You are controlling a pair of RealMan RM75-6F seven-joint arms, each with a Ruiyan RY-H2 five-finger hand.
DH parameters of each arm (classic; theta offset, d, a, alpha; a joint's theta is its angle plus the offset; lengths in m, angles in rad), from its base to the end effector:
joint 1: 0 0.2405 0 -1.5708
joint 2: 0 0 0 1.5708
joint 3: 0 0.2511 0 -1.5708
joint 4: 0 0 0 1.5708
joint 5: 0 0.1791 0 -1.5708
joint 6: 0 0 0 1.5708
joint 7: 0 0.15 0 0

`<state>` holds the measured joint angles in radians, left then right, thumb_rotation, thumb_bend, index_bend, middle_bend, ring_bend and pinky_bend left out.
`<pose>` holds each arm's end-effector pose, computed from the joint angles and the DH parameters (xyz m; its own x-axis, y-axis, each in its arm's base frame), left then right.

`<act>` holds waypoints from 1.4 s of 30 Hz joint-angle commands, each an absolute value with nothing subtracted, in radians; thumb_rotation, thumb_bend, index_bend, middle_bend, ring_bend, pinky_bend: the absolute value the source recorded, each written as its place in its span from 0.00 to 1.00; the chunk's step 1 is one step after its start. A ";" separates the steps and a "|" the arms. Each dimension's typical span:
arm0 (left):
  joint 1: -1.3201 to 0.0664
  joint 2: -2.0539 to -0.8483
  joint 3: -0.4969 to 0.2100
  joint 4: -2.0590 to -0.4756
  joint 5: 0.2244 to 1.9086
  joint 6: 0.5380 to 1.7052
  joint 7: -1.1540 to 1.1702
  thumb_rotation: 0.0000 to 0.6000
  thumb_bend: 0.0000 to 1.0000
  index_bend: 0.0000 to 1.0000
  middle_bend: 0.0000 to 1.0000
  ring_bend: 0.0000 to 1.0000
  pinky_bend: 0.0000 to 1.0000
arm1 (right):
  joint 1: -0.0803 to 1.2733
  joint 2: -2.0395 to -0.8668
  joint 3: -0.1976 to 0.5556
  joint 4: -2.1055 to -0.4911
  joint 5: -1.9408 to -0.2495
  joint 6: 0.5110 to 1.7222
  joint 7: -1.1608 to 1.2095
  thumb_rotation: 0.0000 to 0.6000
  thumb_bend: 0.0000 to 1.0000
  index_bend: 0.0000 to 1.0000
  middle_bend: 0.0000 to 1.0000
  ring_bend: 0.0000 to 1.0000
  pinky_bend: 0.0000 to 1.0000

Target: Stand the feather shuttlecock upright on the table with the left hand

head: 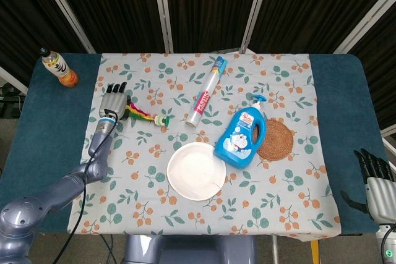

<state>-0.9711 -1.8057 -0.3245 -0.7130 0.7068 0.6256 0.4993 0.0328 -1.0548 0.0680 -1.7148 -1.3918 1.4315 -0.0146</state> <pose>-0.1877 0.4530 0.0019 0.5448 0.3024 0.7822 0.8268 -0.0382 -0.5611 -0.3052 -0.1696 0.1968 0.3560 -0.0608 0.9325 -0.9224 0.1368 0.3611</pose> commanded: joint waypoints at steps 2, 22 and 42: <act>-0.966 -1.790 -0.323 -0.745 0.694 0.639 0.509 1.00 0.52 0.64 0.00 0.00 0.00 | 0.033 -1.055 0.068 -1.714 -1.394 1.432 -0.014 1.00 0.15 0.00 0.00 0.00 0.00; -0.946 -1.620 -0.328 -1.069 0.701 0.787 0.550 1.00 0.60 0.67 0.00 0.00 0.00 | 0.033 -1.058 0.069 -1.707 -1.392 1.436 -0.018 1.00 0.15 0.00 0.00 0.00 0.00; -0.902 -1.285 -0.294 -1.706 0.815 1.057 0.707 1.00 0.59 0.68 0.00 0.00 0.00 | 0.025 -1.071 0.072 -1.702 -1.401 1.466 -0.054 1.00 0.15 0.00 0.00 0.00 0.00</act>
